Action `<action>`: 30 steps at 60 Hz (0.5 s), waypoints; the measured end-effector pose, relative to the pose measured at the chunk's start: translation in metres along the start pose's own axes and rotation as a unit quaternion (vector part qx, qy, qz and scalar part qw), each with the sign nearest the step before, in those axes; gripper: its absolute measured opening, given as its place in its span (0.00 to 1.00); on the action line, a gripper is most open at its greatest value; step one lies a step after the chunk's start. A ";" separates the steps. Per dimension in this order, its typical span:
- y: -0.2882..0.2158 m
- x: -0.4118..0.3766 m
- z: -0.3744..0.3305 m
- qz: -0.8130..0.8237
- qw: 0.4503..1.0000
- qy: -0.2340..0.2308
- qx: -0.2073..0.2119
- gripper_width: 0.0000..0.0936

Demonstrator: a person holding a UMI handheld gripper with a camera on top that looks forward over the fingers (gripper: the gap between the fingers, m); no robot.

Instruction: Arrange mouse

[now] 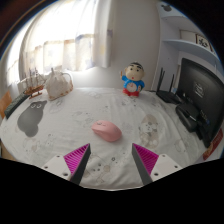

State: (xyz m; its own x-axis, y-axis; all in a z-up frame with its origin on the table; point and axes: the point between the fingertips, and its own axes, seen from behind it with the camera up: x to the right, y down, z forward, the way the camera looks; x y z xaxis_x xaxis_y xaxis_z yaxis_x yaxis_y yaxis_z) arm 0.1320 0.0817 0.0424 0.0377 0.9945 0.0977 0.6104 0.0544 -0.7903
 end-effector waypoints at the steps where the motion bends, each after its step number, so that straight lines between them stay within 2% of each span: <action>1: 0.001 0.000 0.007 0.003 1.000 0.000 0.000 0.92; 11: 0.008 0.001 0.074 0.022 1.000 -0.006 -0.006 0.91; 30: -0.036 0.013 0.142 0.030 0.999 0.006 0.014 0.91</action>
State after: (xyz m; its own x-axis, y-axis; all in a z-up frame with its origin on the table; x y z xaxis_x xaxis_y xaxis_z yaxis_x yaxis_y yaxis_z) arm -0.0019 0.1054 -0.0135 0.0835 0.9949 0.0569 0.5839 -0.0026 -0.8118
